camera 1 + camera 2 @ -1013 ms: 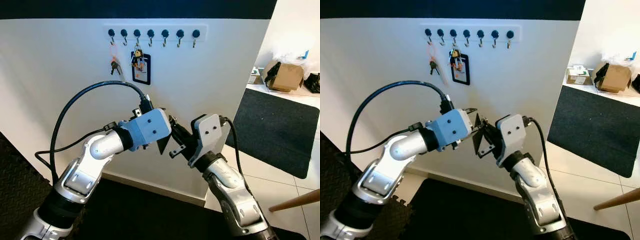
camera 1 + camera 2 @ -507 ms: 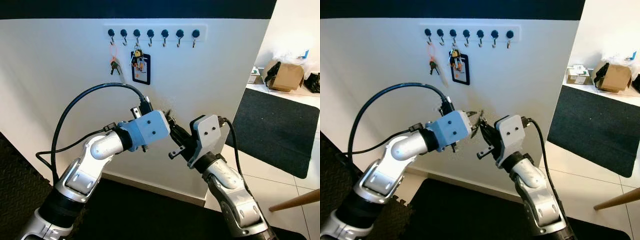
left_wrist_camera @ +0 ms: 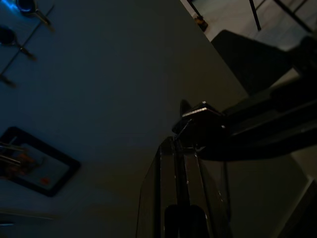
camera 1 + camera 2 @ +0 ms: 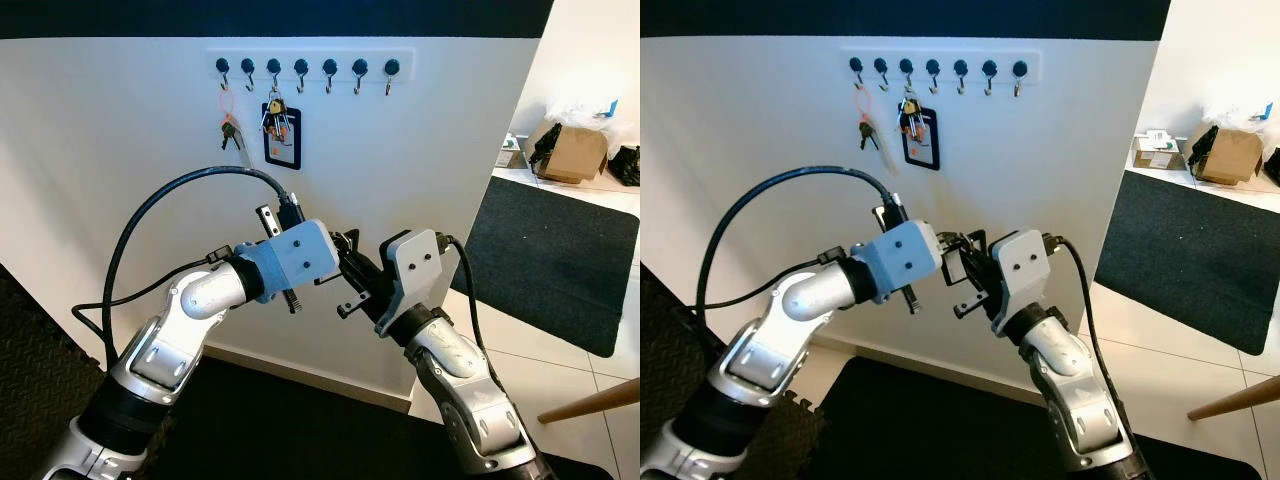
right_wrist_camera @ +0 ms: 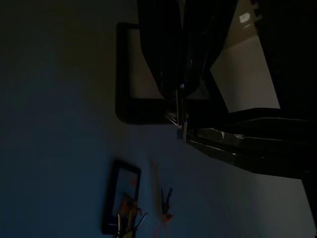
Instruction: Hang keys on a hook
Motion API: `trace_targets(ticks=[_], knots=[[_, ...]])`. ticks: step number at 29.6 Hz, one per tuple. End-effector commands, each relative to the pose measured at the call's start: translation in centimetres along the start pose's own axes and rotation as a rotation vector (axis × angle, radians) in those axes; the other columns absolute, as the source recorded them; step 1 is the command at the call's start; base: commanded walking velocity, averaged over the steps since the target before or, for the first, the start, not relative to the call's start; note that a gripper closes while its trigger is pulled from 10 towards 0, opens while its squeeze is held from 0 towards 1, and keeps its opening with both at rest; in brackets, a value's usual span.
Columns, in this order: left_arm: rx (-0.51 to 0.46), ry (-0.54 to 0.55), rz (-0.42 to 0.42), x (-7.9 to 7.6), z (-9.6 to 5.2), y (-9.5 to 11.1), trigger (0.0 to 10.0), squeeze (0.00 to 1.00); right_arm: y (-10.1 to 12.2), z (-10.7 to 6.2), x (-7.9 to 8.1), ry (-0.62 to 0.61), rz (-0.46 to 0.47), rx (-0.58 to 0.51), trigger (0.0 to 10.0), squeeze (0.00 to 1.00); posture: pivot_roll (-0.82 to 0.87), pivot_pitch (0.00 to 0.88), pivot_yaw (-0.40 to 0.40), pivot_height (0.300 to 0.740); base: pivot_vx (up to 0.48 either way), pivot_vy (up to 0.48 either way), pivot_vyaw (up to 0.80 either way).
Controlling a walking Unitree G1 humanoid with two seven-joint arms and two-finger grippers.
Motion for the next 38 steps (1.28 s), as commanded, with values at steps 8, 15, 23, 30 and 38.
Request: trace_targets(ticks=[8,15,23,30,38], knots=[[0.023,0.056,-0.176,-0.1,-0.1,0.0,10.0,0.00,-1.3,-0.4,-0.9,-0.063,0.007,0.062,10.0,1.00,0.06,0.194,0.104,0.740,0.000,0.000,0.00],[0.103,0.083,-0.286,-0.5,0.1,-1.1,10.0,0.00,-1.5,-1.0,-2.0,-0.104,-0.094,0.057,10.0,0.00,0.06,0.190,0.101,0.740,0.000,0.000,0.00],[0.304,0.173,-0.712,-0.8,0.5,-4.4,10.0,0.00,-7.4,-5.9,-3.3,-0.098,-0.089,0.267,10.0,0.00,0.06,0.191,0.100,0.740,0.000,0.000,0.00],[0.360,0.224,-0.749,-0.1,0.5,-5.4,10.0,0.00,-11.6,-9.8,-4.3,-0.205,-0.085,0.394,10.0,0.00,0.06,0.196,0.107,0.740,0.000,0.000,0.00],[0.309,0.289,-0.972,1.5,1.5,-4.7,10.0,0.00,-13.9,-10.8,-2.9,-0.264,-0.030,0.420,10.0,0.00,0.05,0.196,0.115,0.740,0.000,0.000,0.00]])
Point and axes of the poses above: a point about 5 cm out from each wrist's last joint towards the gripper, its own z axis pointing out of the wrist towards the gripper, its own y axis along the axis of the wrist's last joint, x = y × z, the point moved 3 cm from there along z, pointing out of the wrist towards the gripper, and after that the axes turned 11 degrees about z, right-handed, at the moved point
